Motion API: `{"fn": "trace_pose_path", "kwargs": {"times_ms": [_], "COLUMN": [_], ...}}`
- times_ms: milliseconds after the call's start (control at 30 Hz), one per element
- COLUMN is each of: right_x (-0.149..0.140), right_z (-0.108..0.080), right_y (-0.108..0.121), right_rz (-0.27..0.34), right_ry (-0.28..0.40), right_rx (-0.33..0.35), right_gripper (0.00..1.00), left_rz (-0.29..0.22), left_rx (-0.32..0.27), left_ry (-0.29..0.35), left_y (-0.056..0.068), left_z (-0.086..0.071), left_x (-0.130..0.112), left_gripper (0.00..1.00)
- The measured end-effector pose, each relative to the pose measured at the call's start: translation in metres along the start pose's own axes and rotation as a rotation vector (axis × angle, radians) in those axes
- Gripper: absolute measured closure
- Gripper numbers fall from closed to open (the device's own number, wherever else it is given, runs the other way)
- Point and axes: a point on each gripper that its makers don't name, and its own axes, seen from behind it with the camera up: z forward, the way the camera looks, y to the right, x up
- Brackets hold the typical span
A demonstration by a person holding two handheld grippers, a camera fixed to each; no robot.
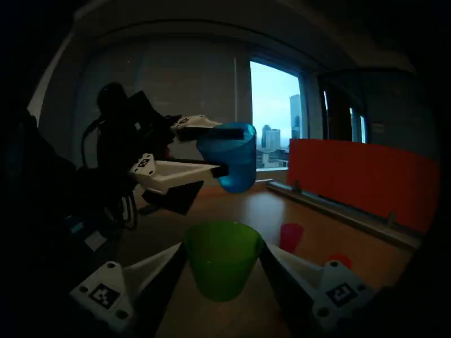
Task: Pour water
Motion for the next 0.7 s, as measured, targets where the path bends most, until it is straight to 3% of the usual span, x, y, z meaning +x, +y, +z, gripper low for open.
{"fn": "trace_pose_path", "kwargs": {"times_ms": [700], "right_x": [0.004], "right_z": [0.008], "right_y": [-0.011], "right_rz": [-0.006], "right_ry": [0.008], "right_rx": [0.029], "right_gripper": [0.08], "left_rz": [0.174], "left_rx": [-0.003], "left_ry": [-0.002], "left_y": [0.003], "left_z": [-0.001], "left_x": [0.01], "left_gripper": [0.15]}}
